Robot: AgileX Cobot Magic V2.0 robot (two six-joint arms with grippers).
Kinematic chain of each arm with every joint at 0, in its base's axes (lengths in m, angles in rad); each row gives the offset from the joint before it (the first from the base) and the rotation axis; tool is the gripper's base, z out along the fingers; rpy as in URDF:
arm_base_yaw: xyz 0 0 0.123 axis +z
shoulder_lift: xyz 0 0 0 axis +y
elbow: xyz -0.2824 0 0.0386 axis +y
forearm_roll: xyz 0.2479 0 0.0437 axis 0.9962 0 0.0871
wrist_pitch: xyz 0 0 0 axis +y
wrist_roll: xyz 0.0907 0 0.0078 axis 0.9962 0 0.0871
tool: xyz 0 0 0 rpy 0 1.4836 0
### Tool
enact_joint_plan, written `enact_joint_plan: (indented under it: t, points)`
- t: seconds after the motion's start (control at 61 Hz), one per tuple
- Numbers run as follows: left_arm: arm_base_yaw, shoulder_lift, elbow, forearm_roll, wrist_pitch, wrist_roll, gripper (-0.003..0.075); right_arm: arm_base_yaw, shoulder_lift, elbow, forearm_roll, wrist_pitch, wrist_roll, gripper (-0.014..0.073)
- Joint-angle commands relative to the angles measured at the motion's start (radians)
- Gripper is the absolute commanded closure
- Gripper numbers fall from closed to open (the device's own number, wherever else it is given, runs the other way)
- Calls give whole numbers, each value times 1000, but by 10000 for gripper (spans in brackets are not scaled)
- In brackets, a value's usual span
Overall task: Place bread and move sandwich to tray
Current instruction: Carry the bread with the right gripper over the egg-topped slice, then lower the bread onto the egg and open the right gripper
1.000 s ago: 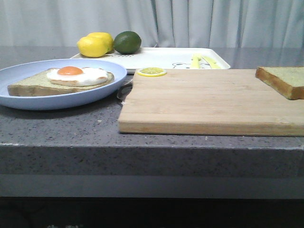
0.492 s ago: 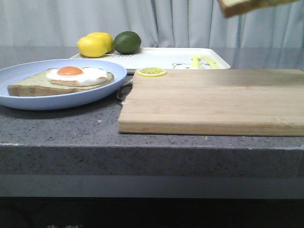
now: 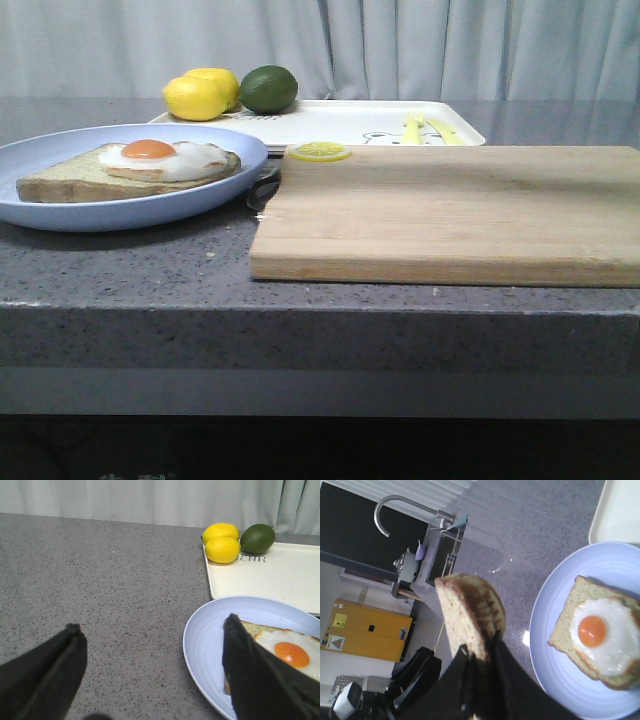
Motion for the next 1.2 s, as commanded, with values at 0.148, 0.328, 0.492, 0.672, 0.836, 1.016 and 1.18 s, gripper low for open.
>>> enact_joint_plan:
  t: [0.148, 0.328, 0.492, 0.672, 0.836, 1.016, 1.18]
  points:
    - [-8, 3, -38, -10, -79, -9, 178, 221, 41, -32, 159, -356, -7, 652]
    - [-8, 3, -38, -10, -79, -9, 178, 276, 136, -32, 229, -456, -7, 652]
    - [-8, 3, -38, -10, -79, -9, 178, 276, 212, -32, 230, -455, -7, 652]
    - [-8, 3, -38, -10, -79, -9, 178, 274, 240, -16, 227, -436, -7, 652]
    - [-8, 3, -38, -10, -79, -9, 178, 271, 241, 21, 226, -464, -7, 651]
    - [-8, 3, -38, -10, -79, -9, 178, 271, 241, 60, 226, -493, -7, 597]
    - [-8, 3, -38, -10, -79, -9, 178, 267, 241, 66, 225, -502, -7, 485]
